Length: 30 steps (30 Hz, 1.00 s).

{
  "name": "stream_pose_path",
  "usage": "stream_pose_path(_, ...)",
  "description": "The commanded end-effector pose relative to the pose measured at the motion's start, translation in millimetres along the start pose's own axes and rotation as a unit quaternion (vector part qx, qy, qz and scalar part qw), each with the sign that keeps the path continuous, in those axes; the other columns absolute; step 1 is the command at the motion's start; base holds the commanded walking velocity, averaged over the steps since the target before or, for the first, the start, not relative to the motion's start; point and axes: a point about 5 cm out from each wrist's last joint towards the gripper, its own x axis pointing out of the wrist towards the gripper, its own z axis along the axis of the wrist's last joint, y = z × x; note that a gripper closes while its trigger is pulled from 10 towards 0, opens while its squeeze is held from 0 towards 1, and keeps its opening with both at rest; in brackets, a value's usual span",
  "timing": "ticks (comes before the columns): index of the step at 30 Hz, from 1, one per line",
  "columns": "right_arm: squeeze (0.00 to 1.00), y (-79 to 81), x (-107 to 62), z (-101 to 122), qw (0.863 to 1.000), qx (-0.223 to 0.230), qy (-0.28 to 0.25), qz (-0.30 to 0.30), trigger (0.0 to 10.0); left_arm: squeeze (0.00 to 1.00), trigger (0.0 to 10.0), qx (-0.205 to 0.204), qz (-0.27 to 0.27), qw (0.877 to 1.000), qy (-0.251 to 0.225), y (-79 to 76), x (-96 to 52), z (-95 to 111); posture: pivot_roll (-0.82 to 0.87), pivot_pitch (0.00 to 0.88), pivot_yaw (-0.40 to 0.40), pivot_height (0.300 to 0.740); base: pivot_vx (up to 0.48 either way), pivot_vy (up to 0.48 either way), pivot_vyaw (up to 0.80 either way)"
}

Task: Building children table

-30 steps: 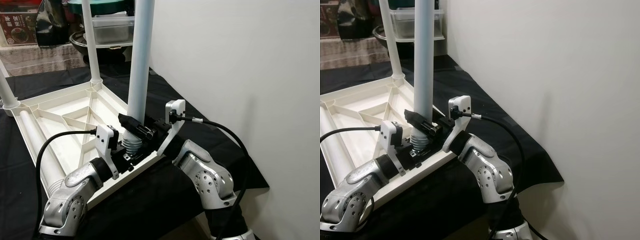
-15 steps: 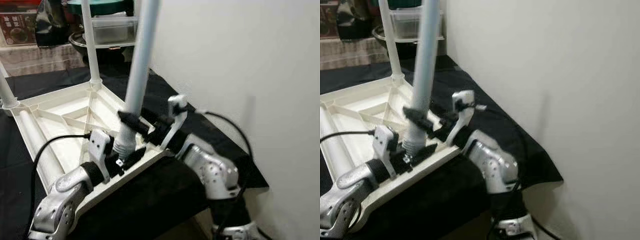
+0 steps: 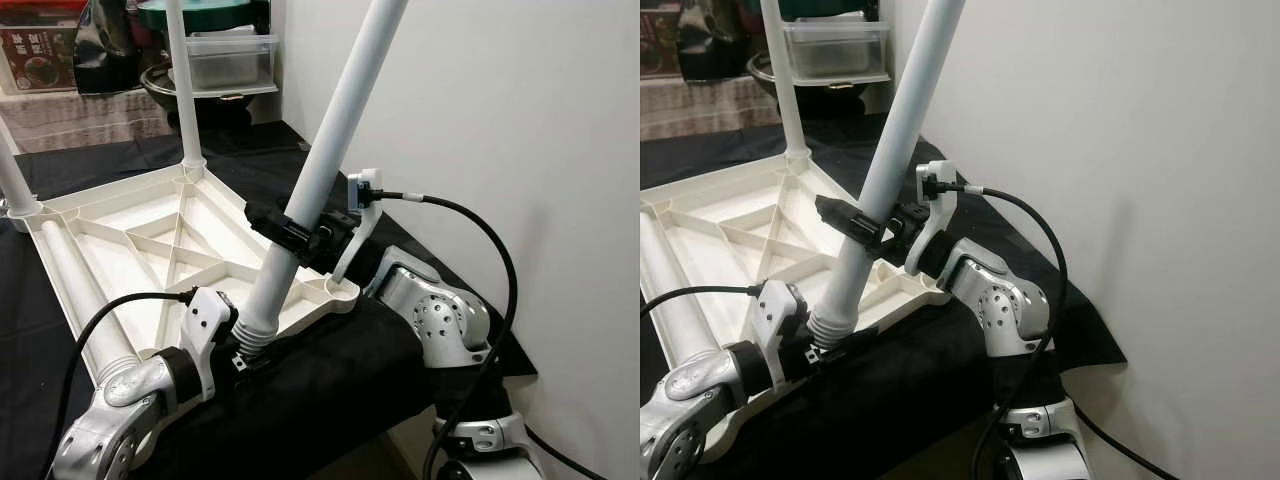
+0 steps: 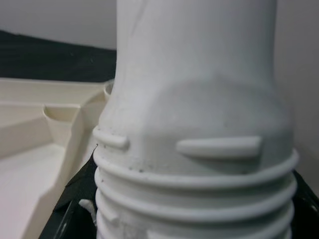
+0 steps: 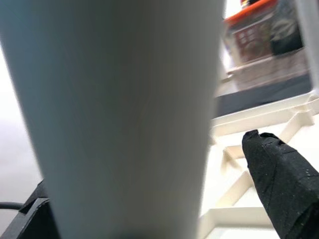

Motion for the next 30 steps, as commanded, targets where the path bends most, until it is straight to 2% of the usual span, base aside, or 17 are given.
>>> stream_pose_path(1, 0.0, 6.3, -0.3, 8, 0.999, 0.018, -0.009, 0.045, 10.0, 0.0, 10.0, 0.012, -0.035, 0.999, 0.001, -9.4, 0.7, 2, 0.02, 0.0, -0.102, 0.74, 0.0, 0.0, 0.0)
stream_pose_path(2, 0.0, 9.0, -2.6, 11, 0.997, 0.023, -0.019, 0.068, 10.0, 0.0, 10.0, 0.006, -0.04, 0.999, -0.002, -10.5, -0.2, 2, 0.02, 0.0, -0.102, 0.74, 0.0, 0.0, 0.0)
stream_pose_path(4, 0.0, 9.0, -2.6, 11, 0.997, 0.023, -0.019, 0.068, 10.0, 0.0, 10.0, 0.006, -0.04, 0.999, -0.002, -10.5, -0.2, 2, 0.02, 0.0, -0.102, 0.74, 0.0, 0.0, 0.0)
stream_pose_path(8, 0.0, 24.8, -16.6, 18, 0.981, 0.03, -0.045, 0.187, 10.0, 0.0, 10.0, -0.024, -0.075, 0.997, -0.019, -19.5, -0.9, 11, 0.03, 0.0, -0.102, 0.74, 0.0, 0.0, 0.0)
stream_pose_path(12, 0.0, 34.5, -19.5, 16, 0.972, 0.015, -0.041, 0.232, 10.0, 0.0, 10.0, -0.043, -0.1, 0.994, -0.023, -26.7, -1.8, 14, 0.03, 0.0, -0.102, 0.74, 0.0, 0.0, 0.0)
stream_pose_path(16, 0.0, 38.1, -19.0, 11, 0.969, 0.013, -0.034, 0.246, 10.0, 0.0, 10.0, -0.053, -0.115, 0.992, -0.025, -30.7, -2.3, 15, 0.04, 0.0, -0.106, 0.74, 0.0, 0.0, 0.0)
stream_pose_path(17, 0.0, 38.7, -18.6, 8, 0.968, 0.014, -0.032, 0.249, 9.1, 0.0, 10.0, -0.055, -0.122, 0.991, -0.024, -32.2, -2.6, 16, 0.04, 0.0, -0.106, 0.74, 0.0, 0.0, 0.0)
stream_pose_path(19, 0.0, 38.8, -18.4, 7, 0.968, 0.015, -0.03, 0.251, 9.1, 0.0, 10.0, -0.055, -0.126, 0.99, -0.023, -32.9, -2.8, 16, 0.04, 0.0, -0.106, 0.74, 0.0, 0.0, 0.0)
stream_pose_path(20, 0.0, 38.3, -18.4, 5, 0.967, 0.018, -0.027, 0.252, 5.2, 0.0, 10.0, -0.055, -0.131, 0.99, -0.017, -34.3, -3.7, 15, 0.04, 0.0, -0.106, 0.74, 0.0, 0.0, 0.0)
stream_pose_path(21, 0.0, 37.4, -18.8, 4, 0.967, 0.021, -0.025, 0.253, 4.0, 0.0, 10.0, -0.056, -0.138, 0.989, -0.011, -36.0, -5.2, 13, 0.04, 0.0, -0.106, 0.74, 0.0, 0.0, 0.0)
stream_pose_path(23, 0.0, 37.4, -18.8, 4, 0.967, 0.021, -0.025, 0.253, 4.0, 0.0, 10.0, -0.056, -0.138, 0.989, -0.011, -36.0, -5.2, 13, 0.04, 0.0, -0.106, 0.74, 0.0, 0.0, 0.0)
stream_pose_path(24, 0.0, 36.7, -19.3, 3, 0.966, 0.025, -0.023, 0.256, 0.0, 0.0, 10.0, -0.059, -0.146, 0.988, -0.003, -38.0, -7.2, 12, 0.04, 0.0, -0.106, 0.74, 0.0, 0.0, 0.0)
stream_pose_path(25, 0.0, 35.7, -21.1, 2, 0.964, 0.029, -0.019, 0.262, 0.0, 0.0, 10.0, -0.064, -0.159, 0.985, 0.014, -41.1, -11.8, 8, 0.04, 0.0, -0.106, 0.74, 0.0, 0.0, 0.0)
stream_pose_path(30, 0.0, 34.0, -22.6, -1, 0.965, 0.03, -0.013, 0.262, 0.0, 0.0, 10.0, -0.066, -0.172, 0.982, 0.03, -43.5, -16.4, 5, 0.04, 0.0, -0.105, 0.74, 0.0, 0.0, 0.0)
